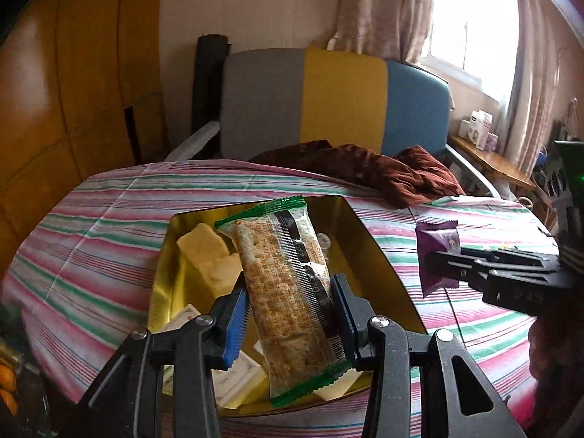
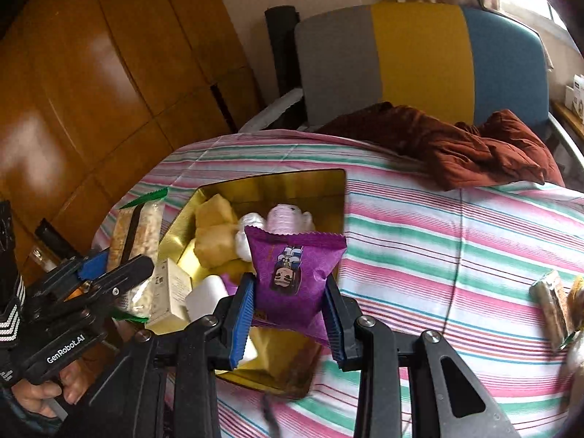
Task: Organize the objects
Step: 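Open the right tool over the tin to drop the purple packet while the left tool releases the cracker packet, then move both open tools away from the tin toward the gloves and bag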
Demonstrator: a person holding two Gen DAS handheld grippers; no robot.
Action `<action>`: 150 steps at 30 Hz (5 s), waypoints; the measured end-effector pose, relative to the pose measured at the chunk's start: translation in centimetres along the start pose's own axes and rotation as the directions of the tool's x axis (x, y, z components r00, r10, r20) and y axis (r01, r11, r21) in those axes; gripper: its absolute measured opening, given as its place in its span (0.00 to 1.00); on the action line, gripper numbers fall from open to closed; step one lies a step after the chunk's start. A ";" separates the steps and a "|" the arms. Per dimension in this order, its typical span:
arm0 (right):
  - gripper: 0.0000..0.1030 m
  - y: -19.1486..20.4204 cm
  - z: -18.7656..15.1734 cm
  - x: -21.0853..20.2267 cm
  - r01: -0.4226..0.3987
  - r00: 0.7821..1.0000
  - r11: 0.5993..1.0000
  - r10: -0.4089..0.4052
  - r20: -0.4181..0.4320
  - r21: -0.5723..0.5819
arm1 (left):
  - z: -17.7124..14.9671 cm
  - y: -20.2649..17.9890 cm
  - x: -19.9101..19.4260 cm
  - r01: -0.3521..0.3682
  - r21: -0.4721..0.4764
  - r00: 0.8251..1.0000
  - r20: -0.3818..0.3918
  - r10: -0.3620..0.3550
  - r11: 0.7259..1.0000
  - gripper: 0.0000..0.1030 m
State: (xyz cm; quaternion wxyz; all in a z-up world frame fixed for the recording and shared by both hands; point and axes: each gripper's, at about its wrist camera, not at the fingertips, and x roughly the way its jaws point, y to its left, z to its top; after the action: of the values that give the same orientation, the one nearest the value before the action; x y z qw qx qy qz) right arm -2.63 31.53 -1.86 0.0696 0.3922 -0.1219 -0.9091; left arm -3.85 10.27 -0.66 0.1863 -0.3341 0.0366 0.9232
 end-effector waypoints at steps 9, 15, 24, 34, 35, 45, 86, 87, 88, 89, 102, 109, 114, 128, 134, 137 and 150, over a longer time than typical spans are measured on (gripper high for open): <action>0.34 2.6 -0.7 0.6 0.061 0.998 0.997 -0.061 0.005 -0.044 | -0.5 1.2 1.2 -0.045 -0.001 0.999 -0.025 0.045 0.999 0.42; 0.34 4.3 -0.8 0.7 0.062 0.998 0.994 -0.061 0.007 -0.092 | -0.7 1.6 1.7 -0.032 0.001 0.999 -0.027 0.032 0.999 0.42; 0.34 5.7 -0.2 2.1 0.085 0.996 0.990 -0.087 -0.008 -0.111 | -0.4 4.9 2.4 -0.049 -0.093 0.998 -0.044 0.045 0.994 0.42; 0.34 5.0 -0.5 3.2 0.102 0.994 0.990 -0.106 -0.033 -0.099 | -0.4 9.2 3.2 -0.095 -0.199 0.994 -0.074 0.082 0.975 0.42; 0.34 4.9 -0.5 3.3 0.102 0.994 0.990 -0.106 -0.034 -0.098 | -0.4 9.4 3.3 -0.093 -0.208 0.994 -0.077 0.078 0.974 0.42; 0.34 4.0 -0.7 3.9 0.109 0.992 0.991 -0.114 -0.059 -0.081 | 0.1 7.8 4.5 -0.105 -0.148 0.992 -0.092 0.092 0.983 0.42; 0.42 -0.2 -2.4 -0.2 0.249 0.968 0.966 -0.250 0.002 0.063 | 0.5 -3.5 -0.8 0.064 0.121 0.997 0.024 -0.067 0.991 0.74; 0.42 -0.6 -2.5 -0.4 0.255 0.967 0.964 -0.256 0.001 0.070 | 0.5 -3.9 -0.8 0.069 0.131 0.997 0.022 -0.072 0.989 0.74; 0.42 -0.9 -2.6 -0.6 0.262 0.965 0.962 -0.263 0.001 0.076 | 0.5 -4.4 -0.8 0.077 0.142 0.997 0.022 -0.080 0.987 0.74; 0.42 -1.4 -2.7 -0.9 0.271 0.962 0.959 -0.272 0.000 0.086 | 0.5 -4.8 -0.8 0.084 0.150 0.996 0.022 -0.088 0.985 0.74; 0.42 -5.1 -3.6 -3.1 0.332 0.942 0.930 -0.336 0.003 0.158 | 0.3 -9.3 -0.1 0.142 0.247 0.989 0.001 -0.147 0.958 0.74; 0.42 -7.2 -3.9 -4.1 0.365 0.928 0.910 -0.373 0.001 0.196 | 0.1 -10.7 0.2 0.159 0.273 0.987 -0.013 -0.161 0.949 0.74; 0.42 -8.6 -4.0 -4.7 0.405 0.912 0.892 -0.411 -0.015 0.202 | 0.0 -11.5 0.9 0.170 0.286 0.985 -0.030 -0.169 0.943 0.74; 0.46 -14.9 -4.4 -8.6 0.526 0.843 0.804 -0.536 -0.044 0.277 | -0.6 -15.4 3.3 0.228 0.329 0.973 -0.099 -0.207 0.916 0.74; 0.46 -17.1 -4.6 -9.7 0.555 0.823 0.776 -0.564 -0.063 0.301 | -0.7 -17.1 4.5 0.258 0.332 0.965 -0.141 -0.223 0.907 0.74; 0.46 -17.9 -4.6 -10.1 0.568 0.814 0.764 -0.576 -0.073 0.305 | -0.7 -18.1 5.0 0.268 0.338 0.961 -0.154 -0.228 0.902 0.74; 0.46 -26.5 -5.9 -15.5 0.540 0.813 0.677 -0.574 -0.100 0.500 | -0.2 -21.8 7.7 0.320 0.336 0.941 -0.219 -0.257 0.886 0.74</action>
State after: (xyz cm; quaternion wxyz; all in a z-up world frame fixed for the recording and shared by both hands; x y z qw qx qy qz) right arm 11.44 59.42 -2.25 -0.3198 0.3849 -0.2327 -0.8339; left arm -1.12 32.96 -4.37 0.3772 -0.3717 0.1738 0.8303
